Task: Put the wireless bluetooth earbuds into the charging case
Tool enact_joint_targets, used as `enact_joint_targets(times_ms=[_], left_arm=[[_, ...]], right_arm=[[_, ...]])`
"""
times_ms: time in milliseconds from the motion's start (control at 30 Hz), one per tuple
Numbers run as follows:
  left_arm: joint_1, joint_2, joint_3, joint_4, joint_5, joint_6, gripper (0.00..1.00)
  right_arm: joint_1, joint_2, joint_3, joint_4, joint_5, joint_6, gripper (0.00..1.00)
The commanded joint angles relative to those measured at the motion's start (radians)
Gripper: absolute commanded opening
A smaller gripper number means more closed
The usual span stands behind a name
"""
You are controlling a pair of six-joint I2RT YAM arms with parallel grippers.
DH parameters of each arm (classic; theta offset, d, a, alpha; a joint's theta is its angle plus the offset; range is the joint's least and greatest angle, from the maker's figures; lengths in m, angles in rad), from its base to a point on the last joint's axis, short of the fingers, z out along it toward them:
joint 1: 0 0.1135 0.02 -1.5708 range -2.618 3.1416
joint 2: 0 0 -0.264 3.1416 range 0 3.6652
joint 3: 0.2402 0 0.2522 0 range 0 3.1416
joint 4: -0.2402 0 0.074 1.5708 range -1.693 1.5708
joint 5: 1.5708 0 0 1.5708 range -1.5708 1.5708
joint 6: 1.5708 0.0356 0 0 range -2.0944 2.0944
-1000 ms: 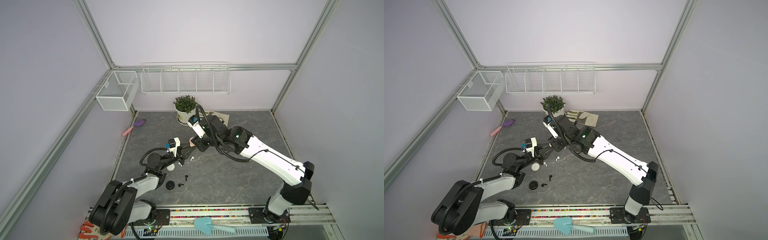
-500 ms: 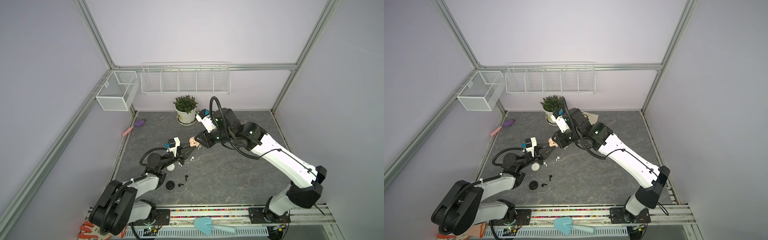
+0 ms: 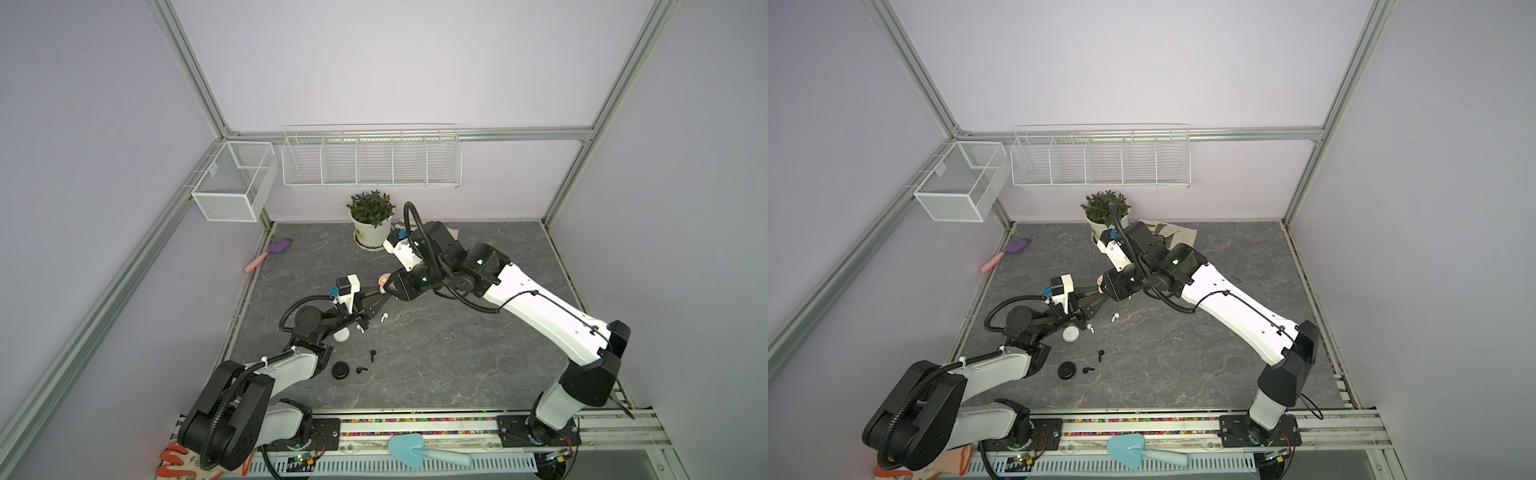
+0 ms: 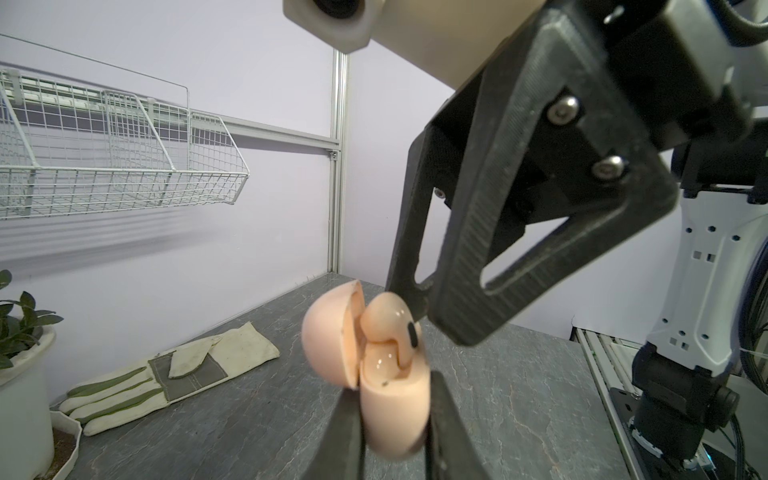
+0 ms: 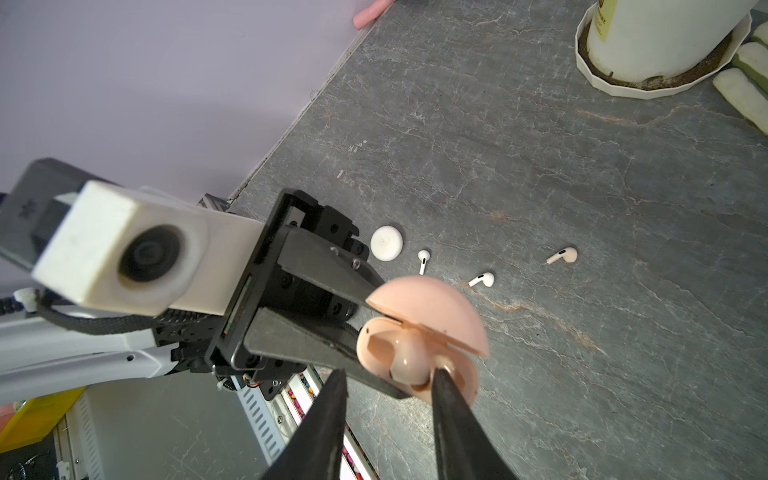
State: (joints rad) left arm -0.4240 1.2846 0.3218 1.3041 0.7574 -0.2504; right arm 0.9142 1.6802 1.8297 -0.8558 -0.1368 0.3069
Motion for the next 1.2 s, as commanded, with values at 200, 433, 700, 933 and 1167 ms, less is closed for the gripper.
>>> enact_joint_targets(times_ms=[200,433,700,933,1167], left_arm=[[0.001,-0.014,0.003,0.034,0.004,-0.006,0.00],[0.001,-0.016,0.000,0.034,0.001,-0.006,0.00],[0.001,-0.022,0.000,0.032,-0.001,-0.006,0.00],[0.001,-0.024,-0.003,0.026,-0.006,-0.004,0.00],[0.001,-0.027,-0.021,0.040,-0.038,-0.009,0.00]], right_arm=[[0.001,0.030,0.046,-0.002,-0.030,-0.010,0.37],[0.000,0.042,0.058,0.001,-0.041,-0.011,0.36],[0.001,0.061,0.074,-0.007,-0.041,-0.016,0.36],[0.001,0.058,0.082,-0.026,-0.022,-0.030,0.36],[-0.015,-0.061,0.025,-0.037,0.142,-0.091,0.41]])
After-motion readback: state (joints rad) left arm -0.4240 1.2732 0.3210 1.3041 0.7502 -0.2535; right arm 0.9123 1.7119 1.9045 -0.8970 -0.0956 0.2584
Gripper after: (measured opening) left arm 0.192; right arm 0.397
